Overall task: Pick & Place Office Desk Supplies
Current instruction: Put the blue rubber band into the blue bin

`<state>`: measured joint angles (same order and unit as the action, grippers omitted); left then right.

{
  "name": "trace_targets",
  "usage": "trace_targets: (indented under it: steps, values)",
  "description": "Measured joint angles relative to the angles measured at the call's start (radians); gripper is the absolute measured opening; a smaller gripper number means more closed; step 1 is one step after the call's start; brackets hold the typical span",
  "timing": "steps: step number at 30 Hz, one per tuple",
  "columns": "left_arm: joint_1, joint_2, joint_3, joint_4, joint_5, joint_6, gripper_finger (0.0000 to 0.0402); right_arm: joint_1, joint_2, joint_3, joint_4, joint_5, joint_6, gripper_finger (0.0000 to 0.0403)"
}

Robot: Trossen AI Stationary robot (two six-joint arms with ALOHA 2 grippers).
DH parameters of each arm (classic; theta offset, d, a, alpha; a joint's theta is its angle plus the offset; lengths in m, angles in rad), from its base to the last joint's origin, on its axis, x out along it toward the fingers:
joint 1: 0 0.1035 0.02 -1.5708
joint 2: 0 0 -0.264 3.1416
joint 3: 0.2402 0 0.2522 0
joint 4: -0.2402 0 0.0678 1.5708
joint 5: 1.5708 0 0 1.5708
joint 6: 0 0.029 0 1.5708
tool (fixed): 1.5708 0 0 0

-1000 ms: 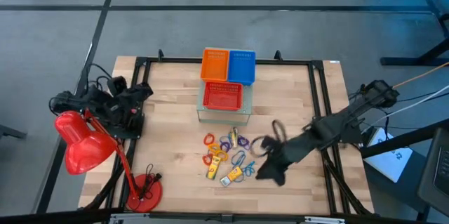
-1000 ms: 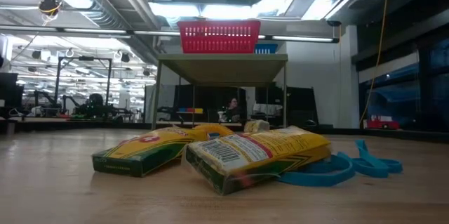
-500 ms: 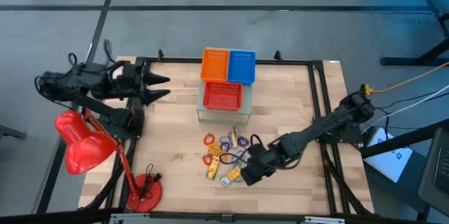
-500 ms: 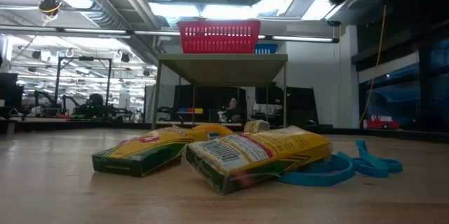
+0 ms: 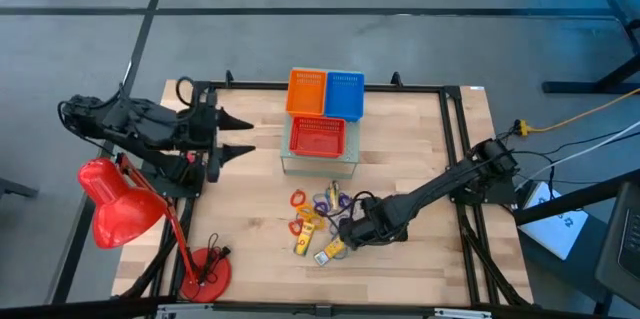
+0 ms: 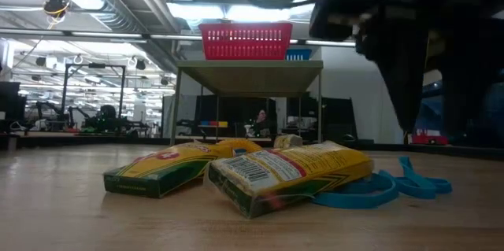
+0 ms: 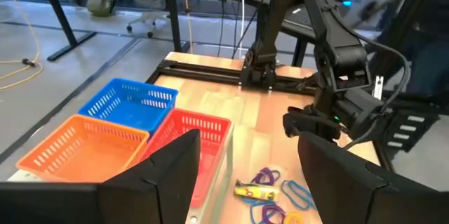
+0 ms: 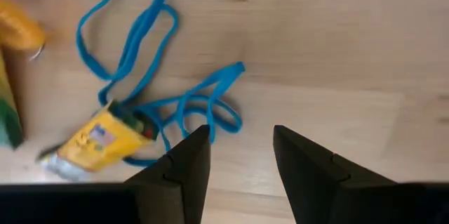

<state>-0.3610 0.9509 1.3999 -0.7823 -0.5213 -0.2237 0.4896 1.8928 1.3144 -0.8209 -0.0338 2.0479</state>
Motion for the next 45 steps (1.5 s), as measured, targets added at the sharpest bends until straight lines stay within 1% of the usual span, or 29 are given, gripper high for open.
trace_targets:
  steps: [5,13,23,26,28,31,35,36,40,42,45]
  values:
    - [-0.026,-0.013,-0.001,0.000,-0.012,0.011,0.0240,0.000,0.043,0.000,0.010,-0.008,0.092,0.0159]
    - [-0.062,-0.024,-0.001,0.000,-0.012,0.018,0.0240,-0.031,0.087,0.000,0.108,0.018,0.110,0.0159]
    - [-0.079,-0.024,-0.001,0.000,-0.013,0.018,0.0240,-0.031,0.111,0.001,0.090,0.021,0.114,0.0157]
    - [-0.079,-0.024,-0.001,0.000,-0.013,0.018,0.0240,-0.030,0.111,0.001,0.077,0.033,0.113,0.0141]
    - [-0.079,-0.024,-0.001,0.000,-0.013,0.018,0.0240,-0.030,0.111,0.001,0.072,0.042,0.111,0.0122]
    - [-0.079,-0.023,-0.001,0.000,-0.013,0.018,0.0240,-0.029,0.112,0.001,0.064,0.053,0.095,0.0083]
    - [-0.079,-0.023,-0.001,0.000,-0.025,0.011,0.0240,-0.029,0.112,0.000,0.061,0.077,0.050,0.0018]
    - [-0.079,-0.023,-0.001,0.000,-0.030,0.009,0.0240,-0.029,0.112,0.001,0.062,0.089,0.037,0.0010]
    - [-0.079,-0.021,-0.001,0.000,-0.040,-0.004,0.0240,-0.034,0.108,0.049,0.015,0.174,0.007,0.0008]
    - [-0.079,-0.018,-0.001,-0.010,-0.040,-0.022,0.0240,-0.034,0.093,0.098,-0.044,0.222,-0.024,0.0005]
    - [-0.079,-0.016,-0.001,-0.075,-0.037,-0.068,0.0240,-0.029,0.066,0.204,-0.161,0.286,-0.079,0.0004]
